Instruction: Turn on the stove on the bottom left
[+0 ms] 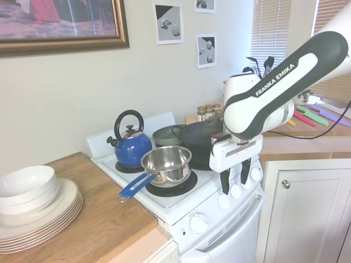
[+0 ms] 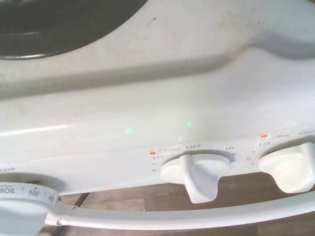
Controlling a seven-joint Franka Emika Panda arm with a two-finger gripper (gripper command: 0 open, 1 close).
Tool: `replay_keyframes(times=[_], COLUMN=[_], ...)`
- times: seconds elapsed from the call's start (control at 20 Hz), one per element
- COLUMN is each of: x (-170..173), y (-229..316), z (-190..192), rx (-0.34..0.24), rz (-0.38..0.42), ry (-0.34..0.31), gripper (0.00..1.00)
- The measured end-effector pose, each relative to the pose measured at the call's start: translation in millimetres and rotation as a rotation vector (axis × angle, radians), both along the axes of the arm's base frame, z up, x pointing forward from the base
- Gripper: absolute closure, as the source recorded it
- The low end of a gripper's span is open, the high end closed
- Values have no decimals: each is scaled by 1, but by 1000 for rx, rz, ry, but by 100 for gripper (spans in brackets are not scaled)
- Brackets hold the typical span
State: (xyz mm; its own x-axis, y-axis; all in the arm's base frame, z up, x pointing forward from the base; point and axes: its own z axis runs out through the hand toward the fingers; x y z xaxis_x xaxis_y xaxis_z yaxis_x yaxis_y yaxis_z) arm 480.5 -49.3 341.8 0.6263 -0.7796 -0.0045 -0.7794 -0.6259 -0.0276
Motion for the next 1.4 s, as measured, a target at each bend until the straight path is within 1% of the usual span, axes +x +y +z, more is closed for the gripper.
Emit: replay_keyframes(times=[0.9,1.4], x=[3,11], y=[-5,-6], z=[1,-20], rx=[1,1], rz=[-3,-2], ry=[-4,13], gripper=[100,100])
